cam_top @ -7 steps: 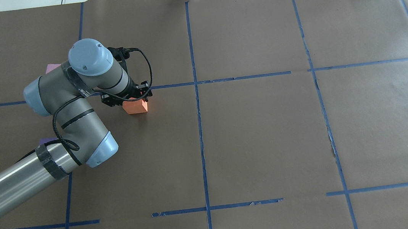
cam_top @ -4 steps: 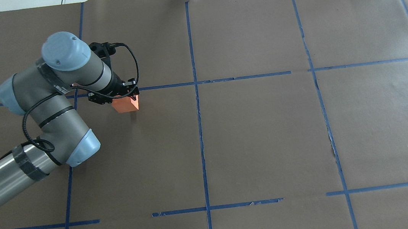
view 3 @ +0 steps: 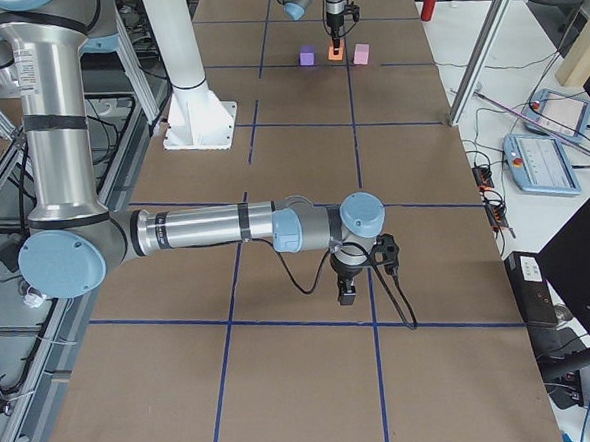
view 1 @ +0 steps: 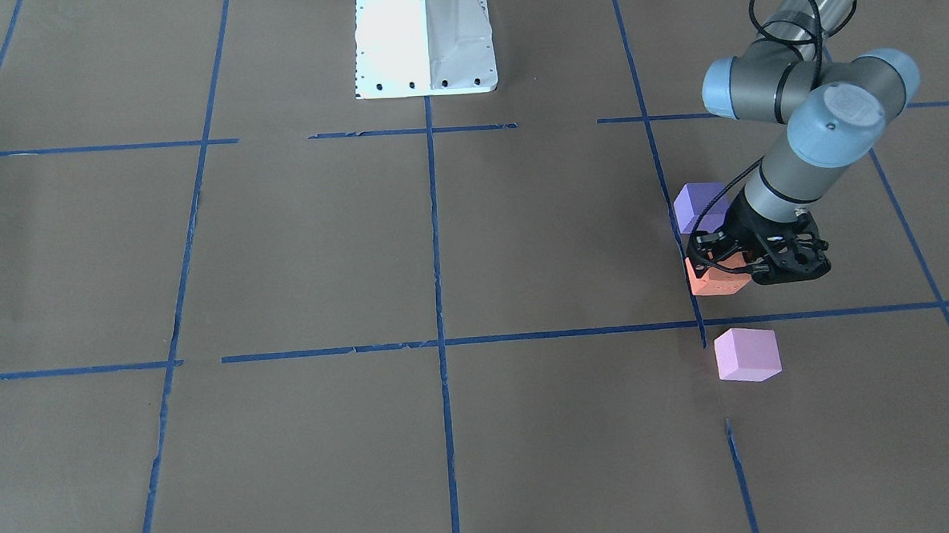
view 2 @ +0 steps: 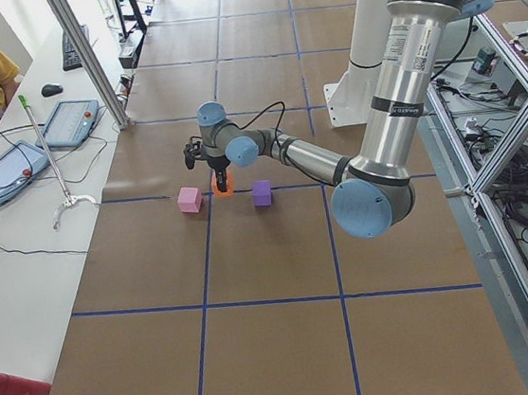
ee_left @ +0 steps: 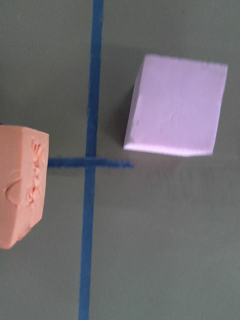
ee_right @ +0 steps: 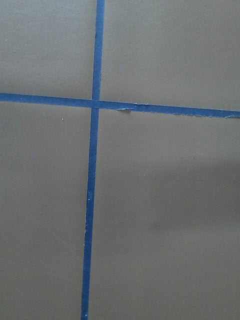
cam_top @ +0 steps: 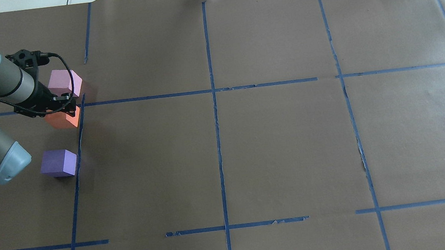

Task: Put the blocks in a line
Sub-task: 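Carry the orange cube with the left gripper between the pink and purple cubes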

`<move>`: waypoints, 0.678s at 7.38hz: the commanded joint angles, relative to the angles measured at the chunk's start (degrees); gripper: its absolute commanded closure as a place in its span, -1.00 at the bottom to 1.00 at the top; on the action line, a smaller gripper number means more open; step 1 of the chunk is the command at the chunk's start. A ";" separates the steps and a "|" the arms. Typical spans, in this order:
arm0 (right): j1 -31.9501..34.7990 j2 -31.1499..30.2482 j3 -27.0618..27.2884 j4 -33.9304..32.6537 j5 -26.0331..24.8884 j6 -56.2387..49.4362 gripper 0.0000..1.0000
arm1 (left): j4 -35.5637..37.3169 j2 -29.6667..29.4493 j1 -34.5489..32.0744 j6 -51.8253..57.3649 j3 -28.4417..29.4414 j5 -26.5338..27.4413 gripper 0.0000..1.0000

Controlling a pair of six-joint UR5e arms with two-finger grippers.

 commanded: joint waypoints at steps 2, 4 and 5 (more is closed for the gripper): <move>0.00 0.00 0.04 0.00 0.00 0.00 -1.00 | -0.78 -2.46 0.11 -1.90 5.36 -0.14 0.51; 0.00 0.00 -0.05 0.00 0.00 0.00 -1.00 | -0.78 -2.30 0.46 -1.30 5.38 -0.23 0.12; 0.00 0.00 -0.05 0.00 0.00 0.00 -1.00 | -0.95 -2.30 0.55 -1.30 5.29 -0.14 -0.63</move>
